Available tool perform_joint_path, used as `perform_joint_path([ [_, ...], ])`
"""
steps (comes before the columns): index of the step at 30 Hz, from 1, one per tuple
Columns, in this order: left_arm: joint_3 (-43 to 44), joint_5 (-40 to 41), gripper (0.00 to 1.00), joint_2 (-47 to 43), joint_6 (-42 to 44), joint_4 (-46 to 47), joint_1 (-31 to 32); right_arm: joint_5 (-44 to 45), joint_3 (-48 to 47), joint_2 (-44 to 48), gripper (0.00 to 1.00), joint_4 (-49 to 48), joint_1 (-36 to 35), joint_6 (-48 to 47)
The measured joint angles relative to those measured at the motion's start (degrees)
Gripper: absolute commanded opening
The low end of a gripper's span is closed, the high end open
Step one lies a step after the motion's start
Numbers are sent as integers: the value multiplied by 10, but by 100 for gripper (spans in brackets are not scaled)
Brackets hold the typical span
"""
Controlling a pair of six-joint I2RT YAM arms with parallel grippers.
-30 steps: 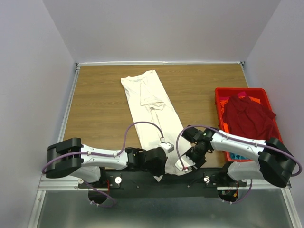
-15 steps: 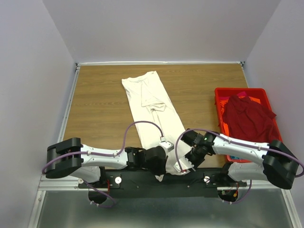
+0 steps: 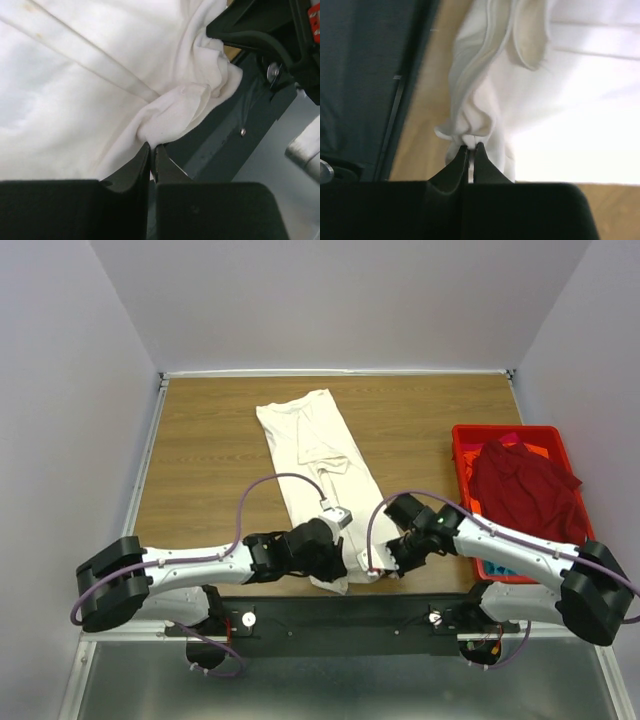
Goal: Fold and stack the t-shirts
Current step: Fold the tshirt
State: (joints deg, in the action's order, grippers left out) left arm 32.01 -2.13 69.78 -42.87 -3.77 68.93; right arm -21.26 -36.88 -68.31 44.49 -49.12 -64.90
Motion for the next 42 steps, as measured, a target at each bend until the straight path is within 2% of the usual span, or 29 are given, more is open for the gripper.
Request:
perform_joint_path([
  [5,0,-7,11,-30,24,2,-64,0,-60,-10,1,-16,80,19],
  [9,7,-20,10,-34,44,1,-124,8,-138,-75,1,-42,127,41],
  [17,71,-49,11,-18,95,-11,-275,24,-292,-242,1,-83,165,87],
  [23,123,-89,10,57,144,4,-392,28,-402,-344,1,-110,186,131],
  [31,169,-125,10,144,180,13,-455,42,-554,-461,1,-124,192,179],
  [37,192,-138,10,172,191,23,-490,45,-612,-517,1,-128,192,201],
  [42,199,-141,10,172,195,24,-494,54,-645,-549,1,-129,192,214],
])
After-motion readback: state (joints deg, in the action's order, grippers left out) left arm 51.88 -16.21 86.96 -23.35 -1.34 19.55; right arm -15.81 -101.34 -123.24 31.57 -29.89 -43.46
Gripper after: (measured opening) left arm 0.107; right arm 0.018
